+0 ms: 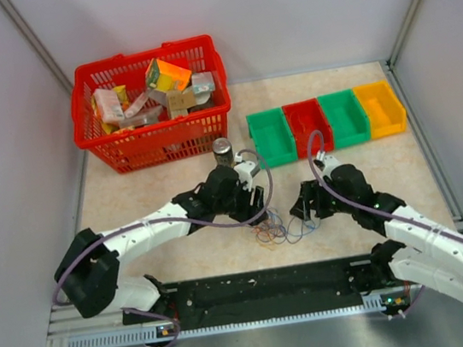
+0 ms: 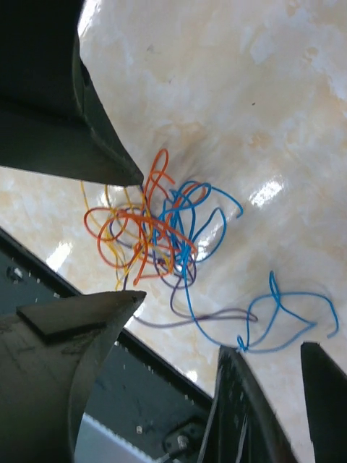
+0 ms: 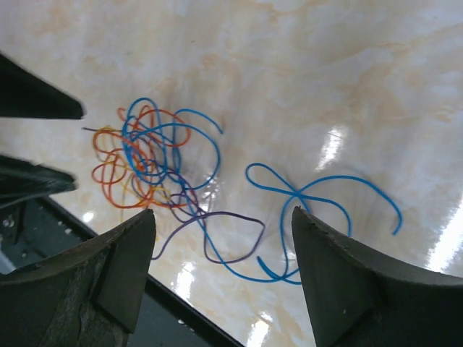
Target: Untangle the cables
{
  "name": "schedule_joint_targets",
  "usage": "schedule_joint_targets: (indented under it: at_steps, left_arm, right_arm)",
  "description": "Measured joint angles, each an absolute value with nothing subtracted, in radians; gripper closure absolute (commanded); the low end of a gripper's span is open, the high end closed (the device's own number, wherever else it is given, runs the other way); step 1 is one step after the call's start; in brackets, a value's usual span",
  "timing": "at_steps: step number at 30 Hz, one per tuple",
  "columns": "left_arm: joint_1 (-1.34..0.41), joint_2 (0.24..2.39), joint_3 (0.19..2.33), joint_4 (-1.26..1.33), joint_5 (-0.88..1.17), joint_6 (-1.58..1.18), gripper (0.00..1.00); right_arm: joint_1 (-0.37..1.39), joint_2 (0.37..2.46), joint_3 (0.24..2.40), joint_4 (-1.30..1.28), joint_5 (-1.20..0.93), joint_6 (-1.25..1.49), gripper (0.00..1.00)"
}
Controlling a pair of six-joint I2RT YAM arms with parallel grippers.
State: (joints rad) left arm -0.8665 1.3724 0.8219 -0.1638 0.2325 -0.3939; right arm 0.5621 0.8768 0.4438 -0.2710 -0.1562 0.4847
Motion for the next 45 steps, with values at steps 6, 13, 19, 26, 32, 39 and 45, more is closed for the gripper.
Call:
schedule_joint_targets:
  at_steps: [6,13,19,26,32,39,45]
  left_arm:
    - [-0.867,1.455,0.822,-0.165,0.215,-0.330,0.53]
    - [-0.867,1.499,0.823,-0.144,0.246,-0.319,0.94]
    - [-0.870,1.466,0.829,-0.147,0.228,-0.324,1.00]
    - [-0.871,1.206,0.846,-0.204,0.207,-0.315,1.00]
    - [-0.871,0.962,0.905,-0.226,0.154,-0.303,1.00]
    - [-0.871,0.711,0.914,-0.183,-0.024,-0.305,1.00]
    - [-0.871,0.659,0.914,-0.191,-0.202,-0.309,1.00]
  right_arm:
    - [0.562,0.848,0.312,-0.109,-0.276,0.572,0.27]
    - [0.562,0.889,0.258,-0.004,-0.320,0.653,0.30]
    - [0.562,1.002,0.256,0.064,-0.326,0.694,0.32]
    - [0.562,1.050,0.256,0.097,-0.281,0.738,0.40]
    - [0.562,1.050,0.253,0.088,-0.197,0.756,0.72]
    - [0.562,1.047,0.244,0.047,-0.128,0.762,1.00]
    - [0.562,0.975,0.244,-0.038,-0.065,0.751,1.00]
